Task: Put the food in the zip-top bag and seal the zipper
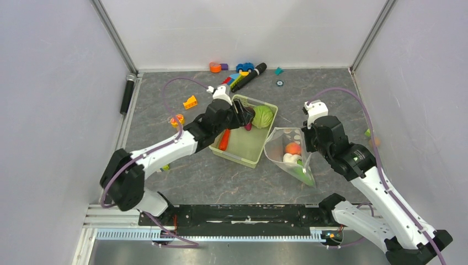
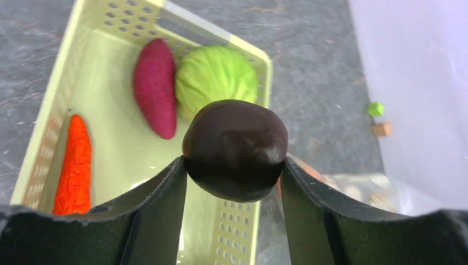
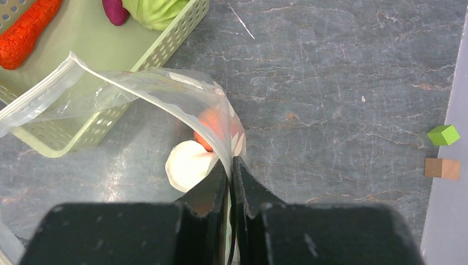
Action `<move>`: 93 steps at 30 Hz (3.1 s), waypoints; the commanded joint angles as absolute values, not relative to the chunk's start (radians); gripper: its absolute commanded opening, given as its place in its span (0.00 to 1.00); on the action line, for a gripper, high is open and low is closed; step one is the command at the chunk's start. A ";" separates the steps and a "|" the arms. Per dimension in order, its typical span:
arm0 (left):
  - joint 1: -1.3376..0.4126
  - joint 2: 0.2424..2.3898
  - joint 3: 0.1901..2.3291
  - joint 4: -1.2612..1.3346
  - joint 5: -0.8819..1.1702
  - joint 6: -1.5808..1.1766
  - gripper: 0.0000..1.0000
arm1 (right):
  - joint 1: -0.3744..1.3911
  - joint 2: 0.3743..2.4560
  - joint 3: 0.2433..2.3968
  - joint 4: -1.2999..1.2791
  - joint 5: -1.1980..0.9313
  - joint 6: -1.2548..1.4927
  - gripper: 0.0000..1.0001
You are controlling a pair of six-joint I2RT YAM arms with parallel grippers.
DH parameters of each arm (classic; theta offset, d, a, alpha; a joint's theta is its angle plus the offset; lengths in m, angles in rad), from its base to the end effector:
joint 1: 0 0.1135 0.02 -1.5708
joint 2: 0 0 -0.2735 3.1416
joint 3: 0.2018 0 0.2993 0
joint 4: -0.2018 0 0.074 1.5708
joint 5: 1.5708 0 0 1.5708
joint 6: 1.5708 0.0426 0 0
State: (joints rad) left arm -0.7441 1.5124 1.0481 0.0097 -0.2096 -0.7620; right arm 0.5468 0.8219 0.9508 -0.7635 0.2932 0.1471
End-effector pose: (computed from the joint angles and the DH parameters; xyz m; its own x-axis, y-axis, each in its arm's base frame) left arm 0.2981 -0.2624 0.2581 -0.5961 -0.3690 -0.7131 0.1568 0.8175 -0.5542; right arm 0.1852 0.0983 0.3430 -0.5448 -0.1673 -0.8217 -0.2215 0.9738 -0.0515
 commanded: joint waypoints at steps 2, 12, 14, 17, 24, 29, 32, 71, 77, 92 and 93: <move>-0.751 1.331 0.944 0.259 0.113 -0.575 0.34 | 0.544 0.835 0.953 -0.736 0.283 0.133 0.11; -0.809 1.303 0.860 0.579 0.577 -0.544 0.43 | 0.543 0.838 0.951 -0.735 0.276 0.132 0.11; -0.837 1.323 0.879 0.551 0.578 -0.508 0.45 | 0.544 0.839 0.954 -0.736 0.278 0.130 0.11; -0.895 1.332 0.903 0.485 0.574 -0.432 0.52 | 0.545 0.837 0.951 -0.734 0.267 0.129 0.11; -0.957 1.335 0.927 0.410 0.487 -0.369 0.89 | 0.543 0.837 0.951 -0.733 0.256 0.129 0.11; -0.957 1.336 0.934 0.398 0.483 -0.378 1.00 | 0.543 0.836 0.948 -0.732 0.248 0.131 0.11; -0.957 1.331 0.945 0.370 0.466 -0.383 1.00 | 0.543 0.831 0.949 -0.733 0.256 0.130 0.11; -0.892 1.713 1.148 -0.472 -0.596 -0.282 0.92 | 0.543 0.805 0.929 -0.732 0.270 0.129 0.12; -0.893 1.730 1.137 -0.455 -0.610 -0.291 0.84 | 0.544 0.822 0.938 -0.734 0.262 0.128 0.12; -0.893 1.770 1.103 -0.413 -0.546 -0.324 0.70 | 0.543 0.836 0.949 -0.739 0.276 0.129 0.12; -0.893 1.772 1.100 -0.409 -0.547 -0.323 0.70 | 0.543 0.836 0.949 -0.739 0.276 0.129 0.12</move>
State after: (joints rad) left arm -0.8921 1.7638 1.1057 -0.4515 -0.5446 -0.2810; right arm 0.5468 0.8314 0.9306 -0.7605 0.2668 0.1406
